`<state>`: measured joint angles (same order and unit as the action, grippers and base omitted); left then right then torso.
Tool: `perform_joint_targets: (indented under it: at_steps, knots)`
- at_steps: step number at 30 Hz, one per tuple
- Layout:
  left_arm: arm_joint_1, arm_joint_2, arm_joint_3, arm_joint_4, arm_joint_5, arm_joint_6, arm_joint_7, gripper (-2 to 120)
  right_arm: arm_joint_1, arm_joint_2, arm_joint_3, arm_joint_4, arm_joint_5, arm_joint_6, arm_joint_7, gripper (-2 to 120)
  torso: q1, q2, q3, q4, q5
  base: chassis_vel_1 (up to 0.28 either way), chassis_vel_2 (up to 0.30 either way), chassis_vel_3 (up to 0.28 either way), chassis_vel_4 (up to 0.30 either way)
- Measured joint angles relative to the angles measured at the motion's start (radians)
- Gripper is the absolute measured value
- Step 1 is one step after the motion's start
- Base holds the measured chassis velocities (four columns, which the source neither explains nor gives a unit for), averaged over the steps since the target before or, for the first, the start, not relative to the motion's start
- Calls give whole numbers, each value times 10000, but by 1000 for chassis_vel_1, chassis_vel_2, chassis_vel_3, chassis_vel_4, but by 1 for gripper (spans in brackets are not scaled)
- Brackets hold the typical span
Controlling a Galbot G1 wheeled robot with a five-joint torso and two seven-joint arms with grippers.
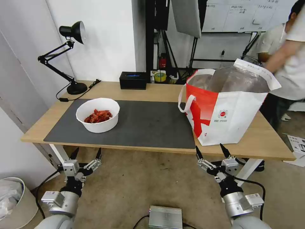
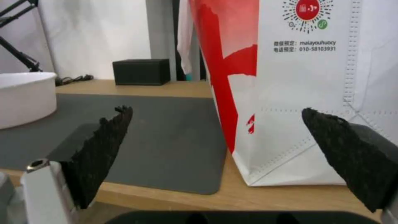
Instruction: Pick up the trash from the table and place it into the takeout bag.
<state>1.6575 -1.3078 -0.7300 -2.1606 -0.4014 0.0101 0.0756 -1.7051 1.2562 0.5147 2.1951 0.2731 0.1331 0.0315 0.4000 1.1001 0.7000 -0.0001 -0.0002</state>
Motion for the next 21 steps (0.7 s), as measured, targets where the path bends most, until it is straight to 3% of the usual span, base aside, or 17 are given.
perform_joint_targets:
  at_steps: [4, 7, 8, 10, 12, 15, 16, 21]
  knots:
    - [-438, 720, -166, -105, -661, 407, -366, 100, 3, -3, 2, 0, 3, 2, 0, 100, -1, -1, 0, 1, 0, 0, 0, 0, 0]
    - [-1024, 1793, -192, 46, -1583, 830, -720, 100, 2, -5, 5, 0, 6, 4, 0, 100, 0, -2, 1, 1, 0, 0, 0, 0, 0]
    - [-1024, 1793, -192, 46, -1583, 830, -720, 100, 2, -5, 5, 0, 6, 4, 0, 100, 0, -2, 1, 1, 0, 0, 0, 0, 0]
    - [-1522, 2709, -152, 328, -2360, 1158, -949, 100, 2, -5, 6, 0, 8, 6, 0, 100, 0, -2, 0, 1, -1, 0, 0, 0, 0]
    - [-1631, 2896, -127, 387, -2551, 1232, -1017, 100, 3, -6, 7, 0, 8, 6, 0, 100, 0, -2, 0, 1, 0, 0, 0, 0, 0]
    - [-2661, 4537, 82, 1138, -3776, 1672, -1316, 100, 4, -5, 10, 0, 11, 9, -1, 100, 0, -2, 1, 0, -2, 0, 0, 0, 0]
    - [-2661, 4537, 82, 1138, -3776, 1672, -1316, 100, 4, -5, 10, 0, 11, 9, -1, 100, 0, -2, 1, 0, -2, 0, 0, 0, 0]
    - [-3624, 6029, 133, 1981, -4743, 1955, -1339, 100, 4, -6, 12, 1, 15, 10, -3, 100, 0, -3, 1, 2, 1, 0, 0, 0, 0]
